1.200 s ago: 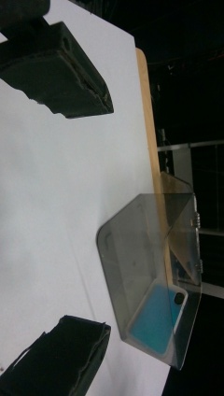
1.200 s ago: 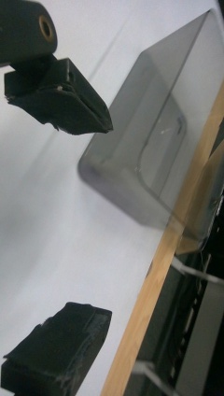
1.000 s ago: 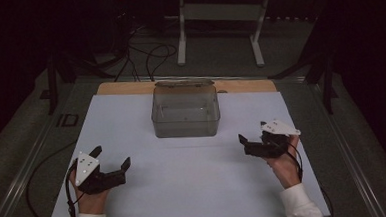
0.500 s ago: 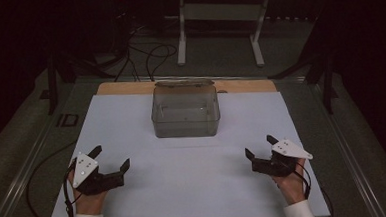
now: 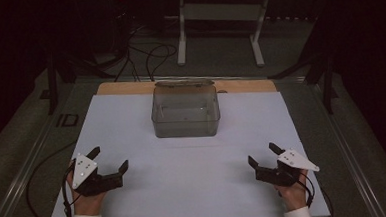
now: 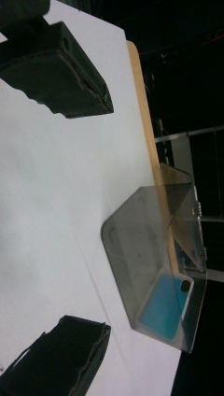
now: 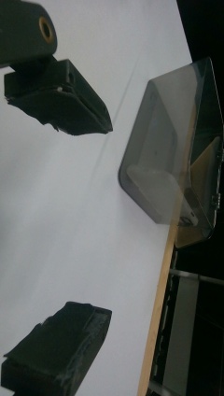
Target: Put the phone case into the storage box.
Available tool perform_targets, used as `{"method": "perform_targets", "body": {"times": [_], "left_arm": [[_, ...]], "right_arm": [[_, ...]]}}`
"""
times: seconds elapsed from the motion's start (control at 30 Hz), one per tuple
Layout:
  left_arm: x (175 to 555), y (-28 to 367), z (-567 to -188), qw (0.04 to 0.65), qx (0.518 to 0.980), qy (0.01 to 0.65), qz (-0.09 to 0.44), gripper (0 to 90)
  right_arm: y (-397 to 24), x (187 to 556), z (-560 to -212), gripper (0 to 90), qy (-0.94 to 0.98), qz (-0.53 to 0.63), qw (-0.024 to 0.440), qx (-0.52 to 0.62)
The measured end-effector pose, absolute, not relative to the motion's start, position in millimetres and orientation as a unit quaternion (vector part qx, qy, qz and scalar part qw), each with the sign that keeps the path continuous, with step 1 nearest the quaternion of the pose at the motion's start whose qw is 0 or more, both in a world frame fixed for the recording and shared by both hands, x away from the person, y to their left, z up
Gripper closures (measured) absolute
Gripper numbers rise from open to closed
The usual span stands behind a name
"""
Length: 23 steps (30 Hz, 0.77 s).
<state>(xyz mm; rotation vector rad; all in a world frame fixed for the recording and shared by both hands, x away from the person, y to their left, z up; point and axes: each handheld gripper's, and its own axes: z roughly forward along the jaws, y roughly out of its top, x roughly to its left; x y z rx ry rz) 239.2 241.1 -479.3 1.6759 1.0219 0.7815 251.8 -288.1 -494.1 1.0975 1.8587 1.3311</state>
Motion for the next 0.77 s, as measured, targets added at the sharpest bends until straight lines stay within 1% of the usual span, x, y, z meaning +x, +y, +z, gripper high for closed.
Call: {"method": "perform_targets", "body": {"times": [0.5, 0.63, 0.77], "left_arm": [[241.5, 241.0, -486.2, 0.478, 0.694, 0.433, 0.32, 0.1], [241.9, 241.7, -487.4, 0.474, 0.695, 0.435, 0.32, 0.2], [243.7, 241.9, -489.6, 0.47, 0.698, 0.441, 0.312, 0.1]], "right_arm": [[-289.1, 248.3, -500.6, 9.8, 0.711, 0.494, 0.299, 0.402], [-288.6, 249.3, -501.9, 12.9, 0.713, 0.492, 0.295, 0.403], [-287.7, 248.7, -501.7, 12.7, 0.713, 0.491, 0.293, 0.405]]}}
